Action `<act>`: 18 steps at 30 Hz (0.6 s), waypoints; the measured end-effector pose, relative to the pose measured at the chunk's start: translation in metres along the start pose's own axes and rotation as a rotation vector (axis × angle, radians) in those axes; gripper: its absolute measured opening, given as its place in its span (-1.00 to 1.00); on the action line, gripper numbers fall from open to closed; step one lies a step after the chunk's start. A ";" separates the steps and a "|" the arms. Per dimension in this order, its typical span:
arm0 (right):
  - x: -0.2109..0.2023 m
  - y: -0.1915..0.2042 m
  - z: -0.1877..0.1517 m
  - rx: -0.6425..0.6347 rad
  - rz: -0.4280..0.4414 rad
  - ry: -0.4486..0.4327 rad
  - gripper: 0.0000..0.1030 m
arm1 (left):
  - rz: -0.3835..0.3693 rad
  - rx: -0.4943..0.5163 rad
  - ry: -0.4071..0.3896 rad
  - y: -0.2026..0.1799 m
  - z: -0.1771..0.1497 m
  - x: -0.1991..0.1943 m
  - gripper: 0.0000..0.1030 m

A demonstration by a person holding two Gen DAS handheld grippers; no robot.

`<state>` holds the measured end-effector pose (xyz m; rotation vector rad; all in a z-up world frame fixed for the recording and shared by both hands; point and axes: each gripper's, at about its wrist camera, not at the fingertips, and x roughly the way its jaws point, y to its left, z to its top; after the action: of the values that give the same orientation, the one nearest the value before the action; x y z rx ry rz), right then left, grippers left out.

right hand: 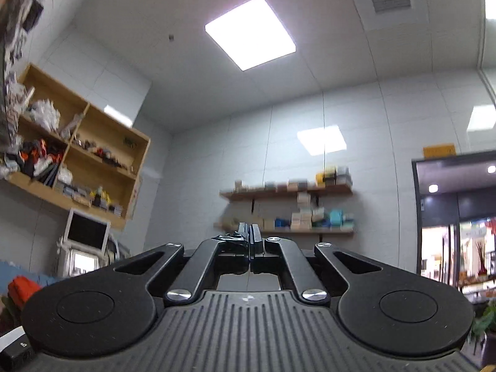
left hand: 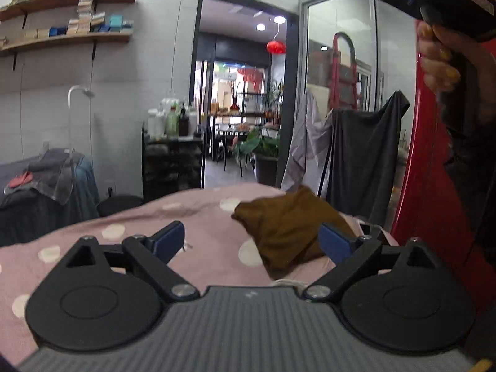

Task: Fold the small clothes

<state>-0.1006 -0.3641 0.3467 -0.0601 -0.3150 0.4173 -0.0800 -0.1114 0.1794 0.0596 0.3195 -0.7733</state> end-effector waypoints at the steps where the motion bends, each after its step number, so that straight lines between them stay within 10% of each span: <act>1: 0.007 -0.004 -0.016 0.032 0.021 0.110 -0.78 | -0.031 -0.009 0.014 0.005 -0.009 0.006 0.84; 5: 0.012 -0.015 -0.107 0.139 0.029 0.502 0.14 | -0.135 0.045 0.225 0.027 -0.047 0.027 0.83; 12: -0.003 -0.014 -0.247 0.304 0.005 0.994 0.14 | -0.251 0.105 0.462 0.005 -0.106 0.050 0.63; 18: 0.008 -0.006 -0.289 0.309 -0.066 1.142 0.46 | -0.279 0.159 0.511 -0.010 -0.125 0.062 0.64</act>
<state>-0.0015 -0.3645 0.0753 0.0202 0.8694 0.3067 -0.0779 -0.1392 0.0427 0.3722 0.7619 -1.0561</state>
